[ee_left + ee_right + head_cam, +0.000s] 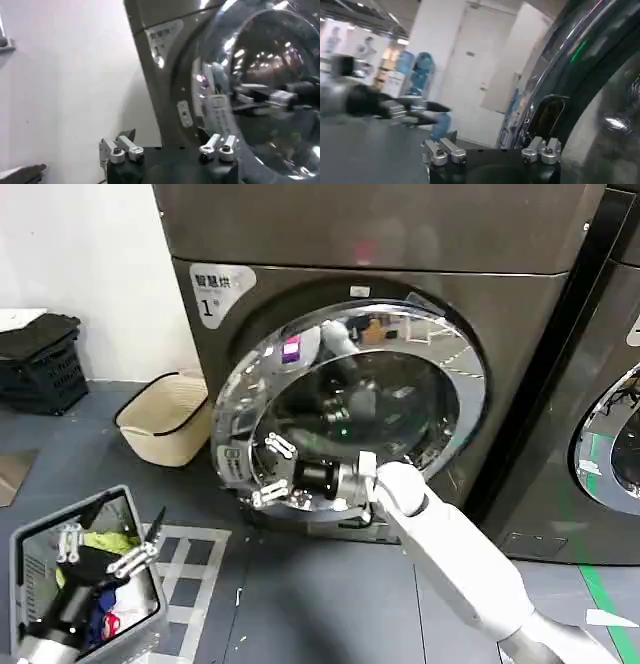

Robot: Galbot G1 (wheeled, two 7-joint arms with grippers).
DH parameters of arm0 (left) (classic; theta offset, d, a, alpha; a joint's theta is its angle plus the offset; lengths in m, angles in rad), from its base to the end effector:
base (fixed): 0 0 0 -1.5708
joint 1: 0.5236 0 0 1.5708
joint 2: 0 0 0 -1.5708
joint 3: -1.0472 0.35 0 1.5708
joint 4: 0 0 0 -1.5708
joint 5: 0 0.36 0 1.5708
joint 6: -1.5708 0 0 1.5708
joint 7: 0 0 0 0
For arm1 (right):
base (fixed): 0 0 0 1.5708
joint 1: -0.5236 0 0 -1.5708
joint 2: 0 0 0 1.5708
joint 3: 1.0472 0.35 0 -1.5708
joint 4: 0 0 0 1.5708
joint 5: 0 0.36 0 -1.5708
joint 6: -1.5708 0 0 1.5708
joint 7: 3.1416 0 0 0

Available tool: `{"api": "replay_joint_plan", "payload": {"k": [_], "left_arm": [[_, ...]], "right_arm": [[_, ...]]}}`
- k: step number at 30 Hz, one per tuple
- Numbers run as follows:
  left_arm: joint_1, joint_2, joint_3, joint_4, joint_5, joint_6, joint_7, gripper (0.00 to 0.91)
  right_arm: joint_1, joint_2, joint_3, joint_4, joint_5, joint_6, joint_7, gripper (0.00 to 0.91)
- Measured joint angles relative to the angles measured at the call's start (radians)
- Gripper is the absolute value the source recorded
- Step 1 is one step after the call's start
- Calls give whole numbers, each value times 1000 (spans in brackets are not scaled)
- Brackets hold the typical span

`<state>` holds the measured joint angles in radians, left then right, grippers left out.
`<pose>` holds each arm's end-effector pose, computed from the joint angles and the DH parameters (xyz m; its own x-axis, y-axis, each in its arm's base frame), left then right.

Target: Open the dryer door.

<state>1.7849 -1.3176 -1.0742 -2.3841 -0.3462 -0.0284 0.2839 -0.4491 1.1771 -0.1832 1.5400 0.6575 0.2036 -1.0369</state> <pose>0.1202 0.1474 -0.1812 -0.9808 0.1156 -0.1570 0.0739 0.9656 0.2491 0.4644 0.0773 -0.1956 0.1408 -0.9714 -0.1914 -0.9368 -0.0682 -0.3431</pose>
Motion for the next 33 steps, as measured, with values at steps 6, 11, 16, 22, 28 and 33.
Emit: {"api": "replay_joint_plan", "payload": {"k": [6, 11, 16, 22, 28, 33], "left_arm": [[-34, 26, 6, 22, -19, 5, 14, 907], [-66, 55, 28, 43, -20, 13, 25, 907], [-112, 90, 57, 62, -35, 34, 34, 907], [-171, 143, 103, 87, -45, 55, 37, 907], [-243, 198, 169, 112, -47, 72, 42, 907], [-298, 242, 226, 134, -60, 74, 68, 907]], "right_arm": [[-26, -41, 19, 33, 38, 3, -96, 907], [-42, -71, 37, 53, 47, 17, -177, 907], [-61, -102, 57, 79, 66, 22, -259, 907], [-91, -149, 88, 121, 66, 27, -325, 907], [-131, -206, 140, 136, 37, 42, -352, 907], [-175, -255, 206, 147, 38, 38, -349, 907]]}}
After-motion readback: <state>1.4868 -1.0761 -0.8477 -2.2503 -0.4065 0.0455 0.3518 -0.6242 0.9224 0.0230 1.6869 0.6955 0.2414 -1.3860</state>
